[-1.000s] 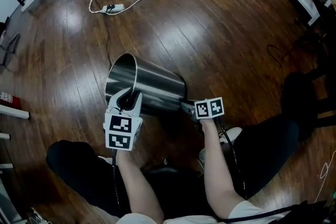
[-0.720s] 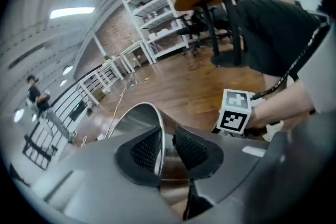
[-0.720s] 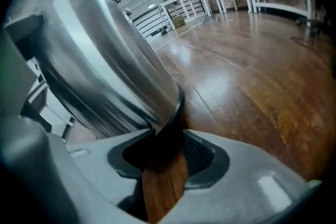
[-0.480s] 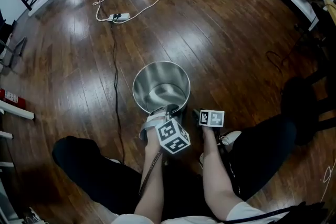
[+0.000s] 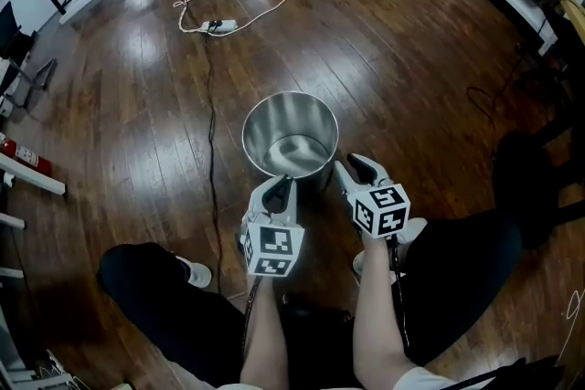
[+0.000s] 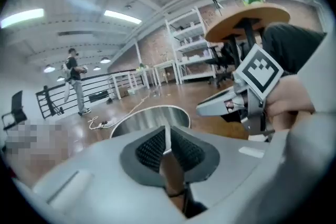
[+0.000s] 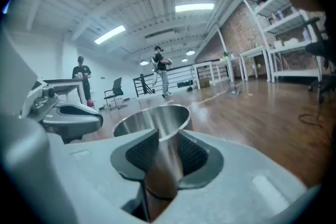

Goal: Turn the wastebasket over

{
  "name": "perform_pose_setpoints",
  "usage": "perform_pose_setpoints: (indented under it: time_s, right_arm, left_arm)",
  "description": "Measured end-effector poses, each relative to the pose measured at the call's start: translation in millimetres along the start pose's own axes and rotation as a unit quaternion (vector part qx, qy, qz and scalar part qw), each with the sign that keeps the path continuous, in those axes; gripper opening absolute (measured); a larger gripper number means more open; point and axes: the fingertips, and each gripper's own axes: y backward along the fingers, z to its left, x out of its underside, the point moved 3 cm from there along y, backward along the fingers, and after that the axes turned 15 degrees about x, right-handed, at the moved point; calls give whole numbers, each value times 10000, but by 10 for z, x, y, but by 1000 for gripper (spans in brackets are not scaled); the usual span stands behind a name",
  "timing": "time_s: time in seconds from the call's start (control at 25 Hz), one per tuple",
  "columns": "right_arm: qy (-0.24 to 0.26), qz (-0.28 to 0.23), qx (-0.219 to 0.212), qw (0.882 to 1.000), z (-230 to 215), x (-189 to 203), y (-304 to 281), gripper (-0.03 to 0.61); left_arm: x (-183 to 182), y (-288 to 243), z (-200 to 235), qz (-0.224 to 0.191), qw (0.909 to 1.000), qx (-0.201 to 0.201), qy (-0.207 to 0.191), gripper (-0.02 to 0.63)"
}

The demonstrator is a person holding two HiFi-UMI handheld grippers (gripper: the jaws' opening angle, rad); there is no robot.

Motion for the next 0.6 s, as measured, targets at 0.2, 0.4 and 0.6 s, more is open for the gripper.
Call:
perform_pose_setpoints:
  time_s: [0.2, 0.4, 0.6]
  right_arm:
    - [465, -539, -757, 9946, 535, -307, 573, -8]
    - [1131, -994, -1327, 9796, 861, -527, 1273, -8]
    - [652, -1471, -1223, 9794, 714, -811, 1855, -8]
  left_arm:
    - [-352, 670, -84, -1356, 9886, -374, 544, 15]
    - [-647, 1191, -283, -2154, 9702, -594, 940, 16]
    - [-879, 1356, -757, -2181, 9733, -593, 409, 17]
